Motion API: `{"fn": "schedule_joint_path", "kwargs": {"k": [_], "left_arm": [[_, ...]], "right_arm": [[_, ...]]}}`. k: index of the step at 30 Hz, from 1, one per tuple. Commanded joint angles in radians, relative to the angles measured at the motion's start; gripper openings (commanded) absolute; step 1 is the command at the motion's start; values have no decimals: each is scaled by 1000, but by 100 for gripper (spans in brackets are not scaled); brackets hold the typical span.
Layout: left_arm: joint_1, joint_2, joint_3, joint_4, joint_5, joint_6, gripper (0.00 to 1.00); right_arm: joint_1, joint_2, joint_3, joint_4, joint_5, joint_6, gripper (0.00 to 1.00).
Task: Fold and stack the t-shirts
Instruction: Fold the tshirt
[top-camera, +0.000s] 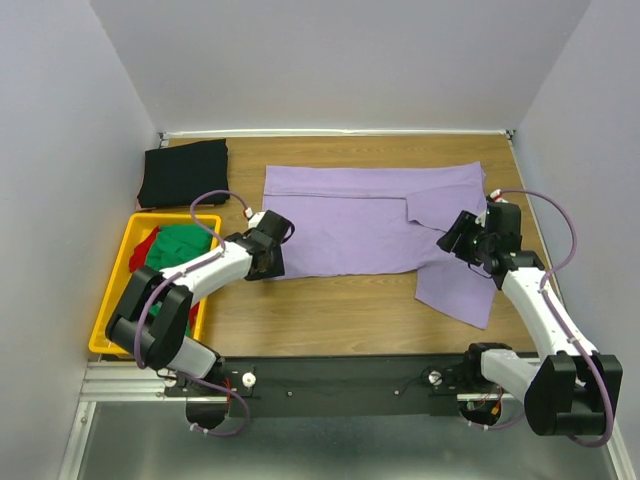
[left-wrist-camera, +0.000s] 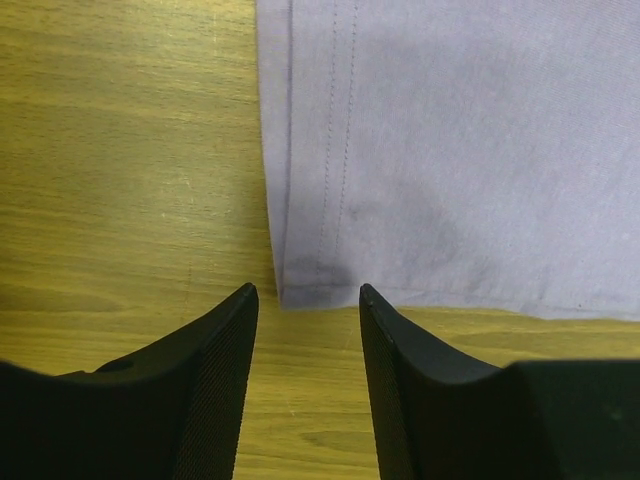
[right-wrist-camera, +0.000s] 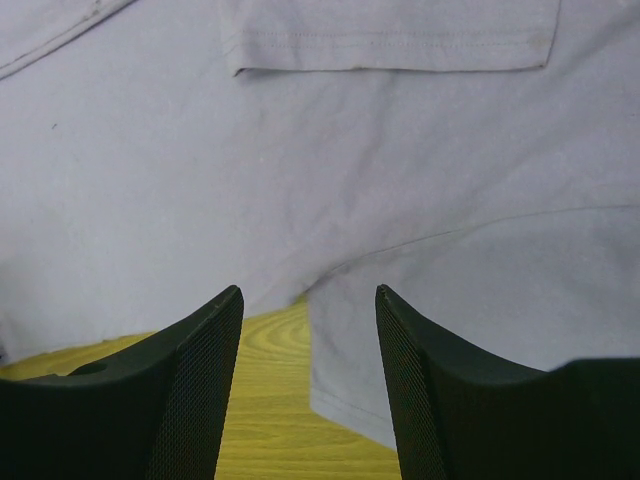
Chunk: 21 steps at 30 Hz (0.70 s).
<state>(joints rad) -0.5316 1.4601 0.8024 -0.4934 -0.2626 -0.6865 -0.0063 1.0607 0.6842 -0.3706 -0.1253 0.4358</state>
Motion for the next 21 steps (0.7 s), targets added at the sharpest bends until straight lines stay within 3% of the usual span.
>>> {"fn": "schedule_joint_path", "kwargs": {"k": [1, 9, 12, 15, 17, 21], "left_arm": [[-1, 40, 17, 19, -50, -30, 52], [-1, 131, 4, 6, -61, -27, 50], [-1, 132, -9, 4, -59, -30, 40], [-2, 120, -17, -4, -64, -30, 23], [-1, 112, -11, -20, -85, -28, 6], [-2, 95, 11, -40, -124, 2, 0]], "right_arm": [[3, -16, -23, -31, -20, -16, 63], [3, -11, -26, -30, -10, -20, 63], [3, -18, -32, -30, 6, -22, 63], [3, -27, -32, -31, 39, -20, 63], [5, -27, -28, -31, 78, -17, 63], [5, -16, -23, -57, 186, 20, 63]]}}
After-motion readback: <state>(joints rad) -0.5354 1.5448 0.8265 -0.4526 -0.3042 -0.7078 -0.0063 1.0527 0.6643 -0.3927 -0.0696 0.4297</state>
